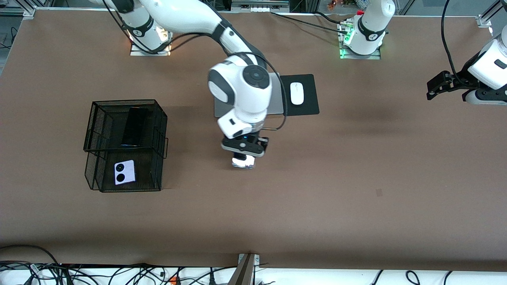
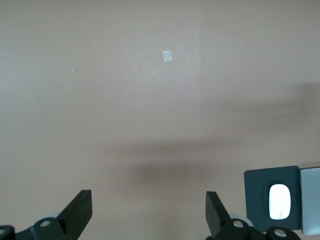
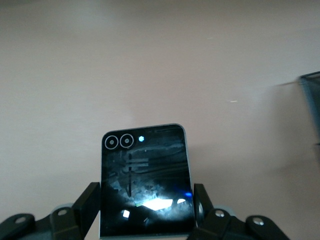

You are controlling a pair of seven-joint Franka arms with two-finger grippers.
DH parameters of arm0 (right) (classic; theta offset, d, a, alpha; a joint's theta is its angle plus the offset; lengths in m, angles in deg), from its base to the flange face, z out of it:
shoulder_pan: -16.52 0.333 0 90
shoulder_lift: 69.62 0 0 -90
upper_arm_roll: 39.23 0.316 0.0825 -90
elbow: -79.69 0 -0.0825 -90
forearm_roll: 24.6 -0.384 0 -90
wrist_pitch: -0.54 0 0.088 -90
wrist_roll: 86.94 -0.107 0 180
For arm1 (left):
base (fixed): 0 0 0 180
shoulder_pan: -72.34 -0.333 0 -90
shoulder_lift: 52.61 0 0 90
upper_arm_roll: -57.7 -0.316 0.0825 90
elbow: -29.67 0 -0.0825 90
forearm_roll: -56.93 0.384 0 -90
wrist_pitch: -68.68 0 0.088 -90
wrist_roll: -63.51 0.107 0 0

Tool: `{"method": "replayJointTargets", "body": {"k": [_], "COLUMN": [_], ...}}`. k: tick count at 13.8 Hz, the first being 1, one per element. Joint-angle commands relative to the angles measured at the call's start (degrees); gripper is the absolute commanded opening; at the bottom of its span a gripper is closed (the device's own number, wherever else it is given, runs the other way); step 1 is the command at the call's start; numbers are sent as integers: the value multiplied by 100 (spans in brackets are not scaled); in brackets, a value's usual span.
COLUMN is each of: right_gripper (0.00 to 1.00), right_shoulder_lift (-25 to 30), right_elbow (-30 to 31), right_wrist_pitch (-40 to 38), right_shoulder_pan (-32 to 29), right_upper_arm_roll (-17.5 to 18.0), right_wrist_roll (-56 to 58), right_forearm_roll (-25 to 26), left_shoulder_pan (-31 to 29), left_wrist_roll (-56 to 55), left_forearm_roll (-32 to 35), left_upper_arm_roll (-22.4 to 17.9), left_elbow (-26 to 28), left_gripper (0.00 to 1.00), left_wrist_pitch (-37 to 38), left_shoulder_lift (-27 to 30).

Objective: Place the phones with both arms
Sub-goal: 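Carry the small black flip phone to the mesh basket with the right gripper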

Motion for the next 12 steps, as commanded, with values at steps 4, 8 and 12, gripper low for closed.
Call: {"method": "replayJointTargets", "body": {"k": [4, 8, 12], "right_gripper": [60, 60, 61], "right_shoulder_lift": [3025, 4458, 5120], "right_elbow": [3969, 5132, 5757], "right_wrist_pitch": [851, 651, 456], "right_shoulder_pan": [-1010, -1837, -1927], "right_upper_arm_roll": [116, -24, -1129], "right_wrist_roll": [1635, 3305, 4773], "right_forearm_roll": [-52, -61, -87], "left_shoulder_pan": [-14, -14, -14], "left_wrist_roll": [-7, 10, -16], "left_forearm_roll": [43, 43, 52], "left_upper_arm_roll": [39, 48, 57], "left_elbow": [-175, -175, -183], "left_gripper": [100, 100, 100], "left_wrist_pitch": [134, 196, 205], "left_shoulder_lift": [-67, -67, -67]}}
